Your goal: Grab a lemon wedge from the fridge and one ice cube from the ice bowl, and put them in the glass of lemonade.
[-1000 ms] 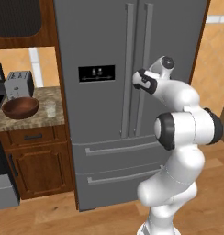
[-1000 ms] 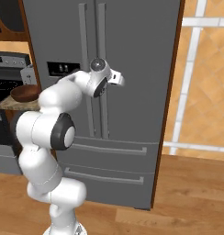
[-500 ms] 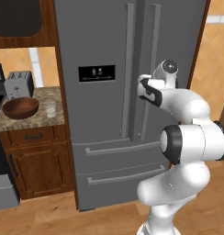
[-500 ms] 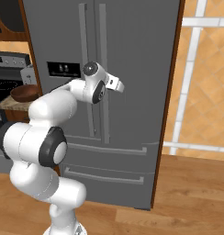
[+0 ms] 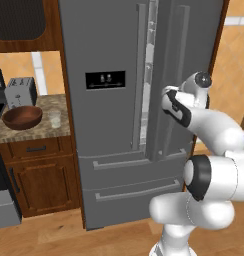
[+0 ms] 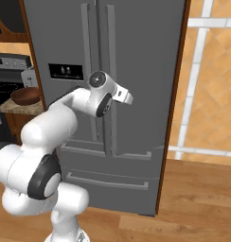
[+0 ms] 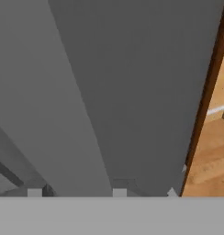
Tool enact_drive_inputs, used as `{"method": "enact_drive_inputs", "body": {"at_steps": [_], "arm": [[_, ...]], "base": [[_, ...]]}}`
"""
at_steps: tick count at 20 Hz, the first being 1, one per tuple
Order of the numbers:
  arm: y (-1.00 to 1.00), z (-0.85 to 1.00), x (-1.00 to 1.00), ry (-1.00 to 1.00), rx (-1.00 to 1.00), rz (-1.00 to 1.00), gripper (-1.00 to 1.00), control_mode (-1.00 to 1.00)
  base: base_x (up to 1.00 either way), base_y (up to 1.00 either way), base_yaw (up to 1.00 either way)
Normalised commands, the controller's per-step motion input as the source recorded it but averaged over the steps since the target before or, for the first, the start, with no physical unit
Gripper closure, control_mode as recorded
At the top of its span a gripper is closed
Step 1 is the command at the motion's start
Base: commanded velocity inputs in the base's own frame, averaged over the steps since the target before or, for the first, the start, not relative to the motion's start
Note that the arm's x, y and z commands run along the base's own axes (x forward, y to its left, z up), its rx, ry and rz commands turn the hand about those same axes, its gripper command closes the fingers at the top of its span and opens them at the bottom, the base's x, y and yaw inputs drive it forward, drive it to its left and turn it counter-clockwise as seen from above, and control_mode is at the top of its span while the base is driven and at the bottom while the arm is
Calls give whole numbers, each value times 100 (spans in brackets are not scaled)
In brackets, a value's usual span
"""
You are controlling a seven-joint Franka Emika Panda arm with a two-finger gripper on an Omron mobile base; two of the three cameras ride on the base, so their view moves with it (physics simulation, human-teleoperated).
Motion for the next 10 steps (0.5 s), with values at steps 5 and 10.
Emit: {"method": "enact_drive_inputs", "body": {"at_steps": [5,10], "arm": [[-100,9,-62,-3,11,-3,100,-100],[-100,3,-56,-3,9,-5,100,-100]], "base": [[0,0,0],[0,0,0]]}}
